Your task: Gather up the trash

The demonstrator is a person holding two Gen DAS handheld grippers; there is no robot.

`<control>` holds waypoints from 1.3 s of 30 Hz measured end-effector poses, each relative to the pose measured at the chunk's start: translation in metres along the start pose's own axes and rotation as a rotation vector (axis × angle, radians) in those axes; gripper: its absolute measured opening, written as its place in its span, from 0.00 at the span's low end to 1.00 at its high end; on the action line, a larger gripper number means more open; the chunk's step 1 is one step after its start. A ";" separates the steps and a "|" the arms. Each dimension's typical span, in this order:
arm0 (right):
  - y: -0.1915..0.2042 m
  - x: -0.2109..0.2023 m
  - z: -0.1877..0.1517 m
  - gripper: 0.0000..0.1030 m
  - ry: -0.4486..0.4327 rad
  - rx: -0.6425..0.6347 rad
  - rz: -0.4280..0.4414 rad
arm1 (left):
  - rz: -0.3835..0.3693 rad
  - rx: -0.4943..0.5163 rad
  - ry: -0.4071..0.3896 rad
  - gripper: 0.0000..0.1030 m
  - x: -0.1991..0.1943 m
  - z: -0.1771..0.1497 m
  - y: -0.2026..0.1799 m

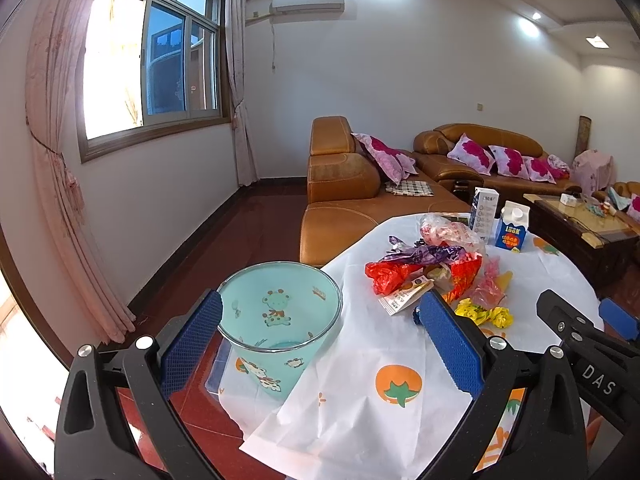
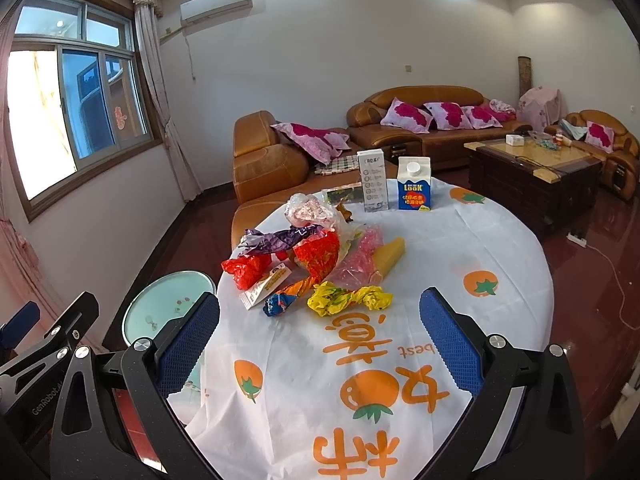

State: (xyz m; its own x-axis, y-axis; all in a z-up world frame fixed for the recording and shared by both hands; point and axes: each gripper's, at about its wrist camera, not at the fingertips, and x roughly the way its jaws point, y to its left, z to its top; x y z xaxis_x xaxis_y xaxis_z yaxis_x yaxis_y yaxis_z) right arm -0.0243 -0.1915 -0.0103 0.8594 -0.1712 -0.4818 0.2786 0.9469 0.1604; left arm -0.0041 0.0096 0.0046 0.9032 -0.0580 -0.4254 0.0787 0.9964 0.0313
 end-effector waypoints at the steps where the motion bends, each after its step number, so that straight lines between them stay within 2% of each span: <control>1: 0.000 -0.001 0.000 0.96 -0.002 0.000 0.000 | -0.001 0.000 0.001 0.94 0.000 0.000 -0.001; 39: 0.002 0.001 0.001 0.96 0.005 -0.002 0.005 | 0.005 -0.004 0.009 0.94 0.004 -0.002 0.000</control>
State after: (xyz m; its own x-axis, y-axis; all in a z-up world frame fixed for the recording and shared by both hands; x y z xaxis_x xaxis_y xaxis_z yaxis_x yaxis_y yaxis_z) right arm -0.0227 -0.1899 -0.0095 0.8588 -0.1651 -0.4849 0.2733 0.9483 0.1612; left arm -0.0017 0.0098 0.0007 0.8995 -0.0526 -0.4337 0.0725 0.9969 0.0295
